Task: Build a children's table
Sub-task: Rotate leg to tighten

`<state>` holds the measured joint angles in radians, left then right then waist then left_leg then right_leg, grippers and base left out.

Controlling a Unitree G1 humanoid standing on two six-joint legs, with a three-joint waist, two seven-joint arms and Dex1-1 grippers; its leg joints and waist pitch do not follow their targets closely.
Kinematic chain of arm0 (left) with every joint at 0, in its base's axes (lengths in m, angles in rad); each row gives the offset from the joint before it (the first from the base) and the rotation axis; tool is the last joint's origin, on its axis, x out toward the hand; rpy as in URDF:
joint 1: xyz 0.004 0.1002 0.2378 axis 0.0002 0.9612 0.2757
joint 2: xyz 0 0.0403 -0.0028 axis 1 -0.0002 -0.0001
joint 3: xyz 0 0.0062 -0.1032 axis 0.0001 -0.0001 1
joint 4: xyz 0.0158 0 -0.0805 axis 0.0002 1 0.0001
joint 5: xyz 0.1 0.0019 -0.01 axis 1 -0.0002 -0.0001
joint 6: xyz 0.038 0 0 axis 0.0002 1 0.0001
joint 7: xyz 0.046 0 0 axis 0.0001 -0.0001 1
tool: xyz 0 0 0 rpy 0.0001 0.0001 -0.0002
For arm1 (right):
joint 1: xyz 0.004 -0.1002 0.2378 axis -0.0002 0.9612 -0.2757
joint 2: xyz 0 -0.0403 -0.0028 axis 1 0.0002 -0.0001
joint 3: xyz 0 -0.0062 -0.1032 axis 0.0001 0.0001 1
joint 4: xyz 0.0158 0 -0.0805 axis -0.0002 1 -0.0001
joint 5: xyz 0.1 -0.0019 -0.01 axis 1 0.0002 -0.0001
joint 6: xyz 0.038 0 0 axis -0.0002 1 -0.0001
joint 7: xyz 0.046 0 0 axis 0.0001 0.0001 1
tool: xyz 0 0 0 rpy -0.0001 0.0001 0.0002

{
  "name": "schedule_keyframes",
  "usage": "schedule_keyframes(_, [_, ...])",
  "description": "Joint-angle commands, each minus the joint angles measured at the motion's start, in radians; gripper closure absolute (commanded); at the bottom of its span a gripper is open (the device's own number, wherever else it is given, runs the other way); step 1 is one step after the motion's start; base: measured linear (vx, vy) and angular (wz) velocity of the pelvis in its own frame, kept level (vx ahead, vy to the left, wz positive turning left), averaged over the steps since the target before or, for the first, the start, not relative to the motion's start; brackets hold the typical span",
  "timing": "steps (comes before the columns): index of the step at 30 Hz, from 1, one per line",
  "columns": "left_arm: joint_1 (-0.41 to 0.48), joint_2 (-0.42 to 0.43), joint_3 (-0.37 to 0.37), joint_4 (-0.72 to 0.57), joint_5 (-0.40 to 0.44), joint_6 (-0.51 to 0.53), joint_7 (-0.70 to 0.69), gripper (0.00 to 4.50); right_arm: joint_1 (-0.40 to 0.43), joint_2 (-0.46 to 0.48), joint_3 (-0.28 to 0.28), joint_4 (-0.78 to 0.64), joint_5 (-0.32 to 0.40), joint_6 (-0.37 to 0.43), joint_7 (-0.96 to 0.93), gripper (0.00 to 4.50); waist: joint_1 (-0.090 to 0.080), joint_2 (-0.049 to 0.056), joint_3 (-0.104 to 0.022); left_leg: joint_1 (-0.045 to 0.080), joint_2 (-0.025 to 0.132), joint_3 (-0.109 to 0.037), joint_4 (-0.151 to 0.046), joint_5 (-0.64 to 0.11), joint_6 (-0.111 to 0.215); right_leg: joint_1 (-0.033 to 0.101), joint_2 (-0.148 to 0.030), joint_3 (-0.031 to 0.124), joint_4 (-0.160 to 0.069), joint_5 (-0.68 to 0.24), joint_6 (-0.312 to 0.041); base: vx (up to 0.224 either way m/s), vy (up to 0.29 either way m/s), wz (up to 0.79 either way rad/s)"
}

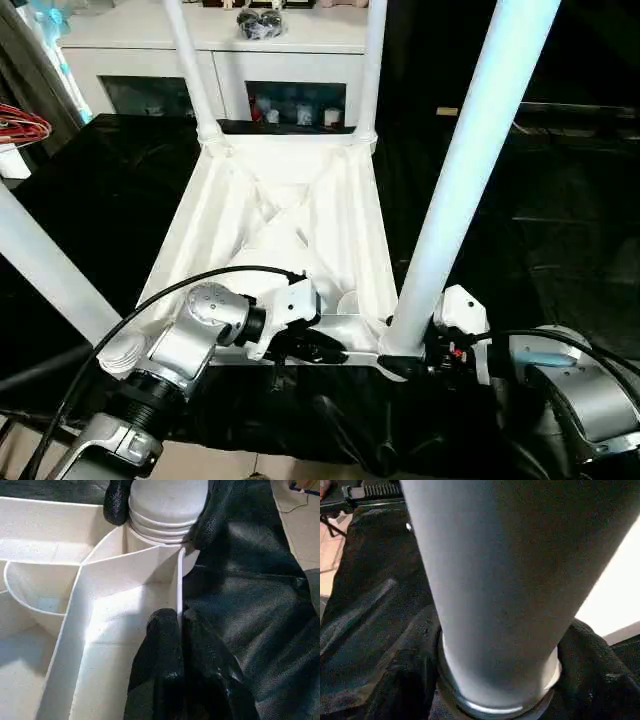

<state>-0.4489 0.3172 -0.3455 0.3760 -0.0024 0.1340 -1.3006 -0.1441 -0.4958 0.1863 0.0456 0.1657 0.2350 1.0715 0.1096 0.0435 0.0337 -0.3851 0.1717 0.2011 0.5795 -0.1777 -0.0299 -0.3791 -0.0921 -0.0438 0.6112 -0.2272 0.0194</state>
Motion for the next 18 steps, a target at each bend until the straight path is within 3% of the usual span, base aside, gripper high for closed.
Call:
schedule_keyframes(1, [-0.009, -0.075, -0.026, -0.021, -0.001, -0.004, 0.078, 4.5, 0.022, 0.071, 0.064, -0.008, -0.009, 0.011, -0.058, 1.76, -0.004, -0.017, -0.038, 0.023, 0.067, -0.03, -0.071, -0.23, 0.061, 0.025, -0.064, 0.04, -0.08, -0.141, -0.242, 0.0, 0.0, 0.0])
schedule_keyframes(5, [-0.007, -0.123, -0.022, -0.012, 0.024, 0.013, 0.175, 4.5, 0.013, 0.163, 0.023, 0.058, -0.044, 0.012, -0.229, 1.78, -0.017, -0.018, -0.032, 0.026, 0.066, -0.034, -0.082, -0.309, 0.012, 0.019, -0.065, 0.041, -0.092, -0.26, -0.215, 0.0, 0.0, 0.0])
schedule_keyframes(7, [-0.006, -0.159, -0.023, -0.008, 0.038, 0.031, 0.235, 4.5, 0.004, 0.222, -0.003, 0.098, -0.063, 0.018, -0.338, 1.78, -0.028, -0.021, -0.029, 0.024, 0.062, -0.04, -0.088, -0.351, -0.012, 0.021, -0.067, 0.039, -0.1, -0.349, -0.182, 0.0, 0.0, 0.0])
schedule_keyframes(8, [-0.005, -0.178, -0.024, -0.007, 0.042, 0.04, 0.261, 4.5, -0.001, 0.254, -0.016, 0.113, -0.066, 0.027, -0.389, 1.78, -0.029, -0.019, -0.028, 0.023, 0.064, -0.041, -0.089, -0.353, -0.015, 0.02, -0.068, 0.041, -0.101, -0.358, -0.175, 0.0, 0.0, 0.0])
schedule_keyframes(9, [-0.005, -0.198, -0.024, -0.007, 0.046, 0.048, 0.289, 4.5, -0.005, 0.286, -0.029, 0.127, -0.068, 0.038, -0.44, 1.78, -0.034, -0.013, -0.026, 0.029, 0.063, -0.041, -0.091, -0.379, -0.027, 0.01, -0.065, 0.042, -0.106, -0.371, -0.17, 0.0, 0.0, 0.0])
schedule_keyframes(12, [0.0, -0.266, -0.038, -0.007, 0.063, 0.066, 0.363, 4.5, -0.027, 0.398, -0.057, 0.168, -0.081, 0.055, -0.587, 1.78, -0.044, -0.016, -0.026, 0.027, 0.059, -0.046, -0.094, -0.41, -0.044, 0.01, -0.066, 0.041, -0.11, -0.409, -0.149, 0.0, 0.0, 0.0])
schedule_keyframes(16, [0.006, -0.294, -0.047, -0.009, 0.072, 0.073, 0.385, 4.5, -0.04, 0.436, -0.051, 0.175, -0.093, 0.04, -0.62, 1.78, -0.051, -0.011, -0.019, 0.035, 0.056, -0.048, -0.094, -0.46, -0.042, 0.002, -0.067, 0.044, -0.123, -0.486, -0.123, 0.0, 0.0, 0.0])
schedule_keyframes(18, [0.006, -0.287, -0.051, -0.01, 0.074, 0.07, 0.377, 4.5, -0.038, 0.441, -0.064, 0.162, -0.066, 0.044, -0.604, 1.08, -0.051, -0.01, -0.022, 0.033, 0.057, -0.049, -0.097, -0.45, -0.037, 0.006, -0.065, 0.045, -0.123, -0.47, -0.111, 0.0, 0.0, 0.0])
